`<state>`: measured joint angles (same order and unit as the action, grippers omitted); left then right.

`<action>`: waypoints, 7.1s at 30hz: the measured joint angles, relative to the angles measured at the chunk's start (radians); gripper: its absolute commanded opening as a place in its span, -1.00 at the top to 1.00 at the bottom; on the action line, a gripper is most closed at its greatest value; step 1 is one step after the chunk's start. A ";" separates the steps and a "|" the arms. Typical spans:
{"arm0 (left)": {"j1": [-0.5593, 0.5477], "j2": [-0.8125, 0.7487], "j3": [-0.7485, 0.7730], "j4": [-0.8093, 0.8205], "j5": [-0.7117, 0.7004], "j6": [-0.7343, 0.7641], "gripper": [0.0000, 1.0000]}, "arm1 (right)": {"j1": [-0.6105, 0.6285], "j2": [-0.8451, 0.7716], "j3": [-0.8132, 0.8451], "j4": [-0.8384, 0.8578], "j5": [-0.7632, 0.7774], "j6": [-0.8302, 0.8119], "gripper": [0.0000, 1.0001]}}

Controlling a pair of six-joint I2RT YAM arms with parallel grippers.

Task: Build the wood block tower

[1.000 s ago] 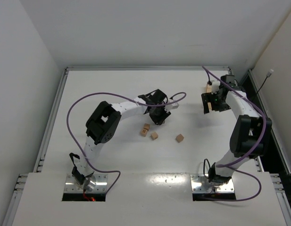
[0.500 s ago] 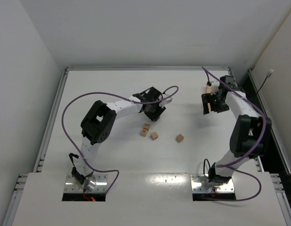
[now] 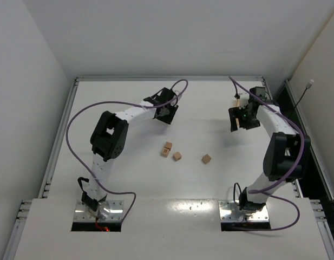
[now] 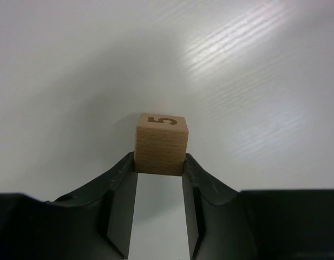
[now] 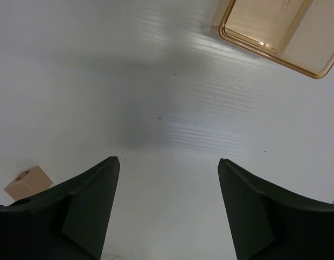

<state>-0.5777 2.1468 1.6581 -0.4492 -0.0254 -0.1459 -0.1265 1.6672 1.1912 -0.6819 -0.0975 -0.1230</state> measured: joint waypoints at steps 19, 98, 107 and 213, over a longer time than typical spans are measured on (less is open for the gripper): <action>-0.064 0.121 0.135 -0.130 -0.206 -0.384 1.00 | 0.011 -0.124 -0.119 0.002 0.000 0.019 -0.44; 0.017 -0.312 0.116 -0.060 -0.460 -0.332 -1.00 | 0.227 -0.274 -0.234 -0.014 -0.107 -0.148 -0.56; 0.183 -0.320 -0.035 -0.101 -0.534 -0.310 -1.00 | 0.441 -0.222 -0.234 -0.084 -0.183 -0.196 -0.48; 0.557 -0.339 -0.301 -0.042 0.098 -0.212 -0.03 | 0.610 0.652 1.124 -0.612 -0.069 -0.758 0.99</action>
<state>-0.0204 1.8080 1.3571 -0.4908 0.0731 -0.3576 0.4839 2.3188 2.3150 -1.2934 -0.1669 -0.8806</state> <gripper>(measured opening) 0.648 0.294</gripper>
